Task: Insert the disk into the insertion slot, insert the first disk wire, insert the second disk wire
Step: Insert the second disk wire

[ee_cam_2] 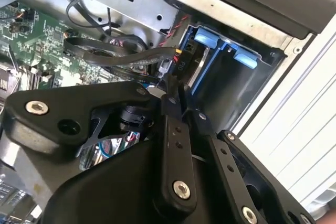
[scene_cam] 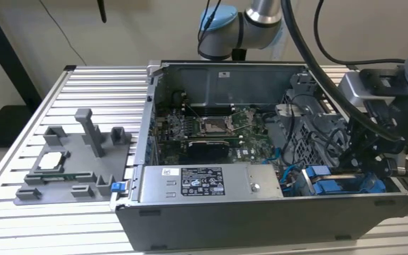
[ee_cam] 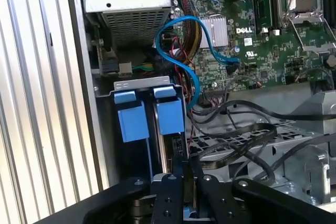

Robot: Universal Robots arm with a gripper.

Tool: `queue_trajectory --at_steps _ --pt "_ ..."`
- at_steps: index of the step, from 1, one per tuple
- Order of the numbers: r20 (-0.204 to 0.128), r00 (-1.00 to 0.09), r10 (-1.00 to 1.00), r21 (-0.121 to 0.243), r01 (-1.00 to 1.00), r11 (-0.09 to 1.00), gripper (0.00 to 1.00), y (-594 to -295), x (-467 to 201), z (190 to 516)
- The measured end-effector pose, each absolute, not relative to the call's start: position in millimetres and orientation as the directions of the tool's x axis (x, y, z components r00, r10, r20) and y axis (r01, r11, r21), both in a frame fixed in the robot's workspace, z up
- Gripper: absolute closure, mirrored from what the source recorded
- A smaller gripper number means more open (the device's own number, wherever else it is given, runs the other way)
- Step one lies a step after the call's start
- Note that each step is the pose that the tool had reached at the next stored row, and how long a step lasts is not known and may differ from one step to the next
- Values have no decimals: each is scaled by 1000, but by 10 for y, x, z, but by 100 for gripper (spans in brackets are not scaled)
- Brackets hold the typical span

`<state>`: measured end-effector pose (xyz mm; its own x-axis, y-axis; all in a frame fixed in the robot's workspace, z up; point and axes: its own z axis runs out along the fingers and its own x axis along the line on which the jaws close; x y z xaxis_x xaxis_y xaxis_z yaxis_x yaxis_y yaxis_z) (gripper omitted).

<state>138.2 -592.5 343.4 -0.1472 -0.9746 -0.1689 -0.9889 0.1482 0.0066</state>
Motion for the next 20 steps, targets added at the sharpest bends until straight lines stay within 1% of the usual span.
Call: queue_trajectory --at_steps 20 --pt "-171 -120 -978 -16 -992 125 100 -5912 1373 3341"
